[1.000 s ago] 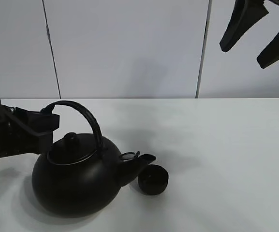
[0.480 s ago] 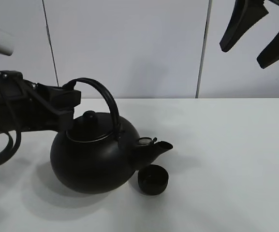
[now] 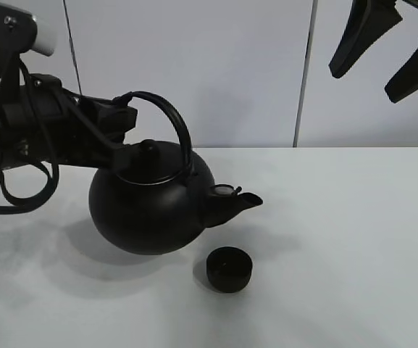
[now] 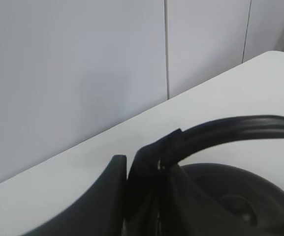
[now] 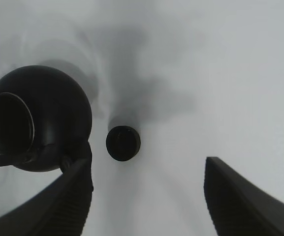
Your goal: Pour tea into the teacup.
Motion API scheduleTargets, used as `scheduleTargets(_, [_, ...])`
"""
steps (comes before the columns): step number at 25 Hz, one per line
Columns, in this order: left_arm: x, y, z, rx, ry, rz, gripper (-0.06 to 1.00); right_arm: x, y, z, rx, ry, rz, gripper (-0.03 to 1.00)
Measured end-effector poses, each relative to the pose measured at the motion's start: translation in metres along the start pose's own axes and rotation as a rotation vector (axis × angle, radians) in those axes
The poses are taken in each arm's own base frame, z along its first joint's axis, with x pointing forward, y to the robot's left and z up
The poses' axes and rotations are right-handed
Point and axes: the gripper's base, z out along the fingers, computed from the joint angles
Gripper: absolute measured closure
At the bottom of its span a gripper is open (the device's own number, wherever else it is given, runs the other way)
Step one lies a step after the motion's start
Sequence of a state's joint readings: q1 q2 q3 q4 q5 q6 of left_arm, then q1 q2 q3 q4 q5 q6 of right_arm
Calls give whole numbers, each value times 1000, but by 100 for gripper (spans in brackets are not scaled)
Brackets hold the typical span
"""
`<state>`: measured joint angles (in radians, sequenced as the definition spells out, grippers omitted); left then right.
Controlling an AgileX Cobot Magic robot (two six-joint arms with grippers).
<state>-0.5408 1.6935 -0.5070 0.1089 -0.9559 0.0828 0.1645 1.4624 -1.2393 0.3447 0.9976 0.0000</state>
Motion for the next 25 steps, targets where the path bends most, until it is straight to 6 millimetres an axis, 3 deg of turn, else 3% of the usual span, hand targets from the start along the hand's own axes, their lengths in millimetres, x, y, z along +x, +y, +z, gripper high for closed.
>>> scheduleTargets(8, [15, 0, 5, -4, 74, 38, 79, 0, 0, 0, 0, 0, 0, 51])
scheduleTargets(25, [16, 11, 6, -112, 95, 140, 80, -2, 0, 0, 0, -26, 0, 51])
